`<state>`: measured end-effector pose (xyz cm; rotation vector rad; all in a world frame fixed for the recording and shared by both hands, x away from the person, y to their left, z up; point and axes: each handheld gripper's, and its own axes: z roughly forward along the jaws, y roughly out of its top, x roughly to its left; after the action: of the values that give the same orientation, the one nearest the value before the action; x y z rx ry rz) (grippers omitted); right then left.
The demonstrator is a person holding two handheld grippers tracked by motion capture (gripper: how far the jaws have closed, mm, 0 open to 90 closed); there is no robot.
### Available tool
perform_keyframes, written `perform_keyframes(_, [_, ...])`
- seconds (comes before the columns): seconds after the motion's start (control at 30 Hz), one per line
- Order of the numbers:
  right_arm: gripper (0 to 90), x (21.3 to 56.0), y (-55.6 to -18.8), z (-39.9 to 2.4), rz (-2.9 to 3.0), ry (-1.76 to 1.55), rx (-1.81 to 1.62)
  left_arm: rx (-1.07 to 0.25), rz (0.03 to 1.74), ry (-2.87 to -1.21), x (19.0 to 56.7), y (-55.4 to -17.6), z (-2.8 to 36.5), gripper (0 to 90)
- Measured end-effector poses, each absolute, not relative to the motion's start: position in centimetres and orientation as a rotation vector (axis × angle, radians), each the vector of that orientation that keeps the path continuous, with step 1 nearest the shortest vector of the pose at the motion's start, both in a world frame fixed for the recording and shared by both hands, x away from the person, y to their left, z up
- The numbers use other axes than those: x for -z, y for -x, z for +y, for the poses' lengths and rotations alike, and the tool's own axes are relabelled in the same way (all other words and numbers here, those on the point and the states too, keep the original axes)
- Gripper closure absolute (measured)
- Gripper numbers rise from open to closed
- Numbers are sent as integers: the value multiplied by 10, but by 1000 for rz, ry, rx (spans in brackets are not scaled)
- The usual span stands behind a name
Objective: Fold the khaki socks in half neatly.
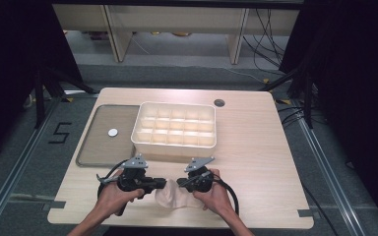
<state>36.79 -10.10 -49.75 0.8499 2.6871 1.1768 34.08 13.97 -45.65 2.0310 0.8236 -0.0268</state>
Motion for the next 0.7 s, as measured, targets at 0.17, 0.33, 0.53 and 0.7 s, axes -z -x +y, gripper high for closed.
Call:
perform_keyframes(0.17, [886, 488, -367, -134, 2654, -882, -1135, 29, 834, -2033, 457, -342, 139, 851])
perform_keyframes(0.33, [885, 488, -362, -148, 2665, -885, -1102, 30, 835, -2031, 456, -342, 136, 851])
perform_keyframes(0.53, [886, 495, -361, -155, 2690, -900, -1058, 35, 829, -2038, 455, -344, 128, 850])
perform_keyframes(0.7, [886, 497, -362, -156, 2708, -918, -1040, 42, 823, -2025, 454, -348, 119, 850])
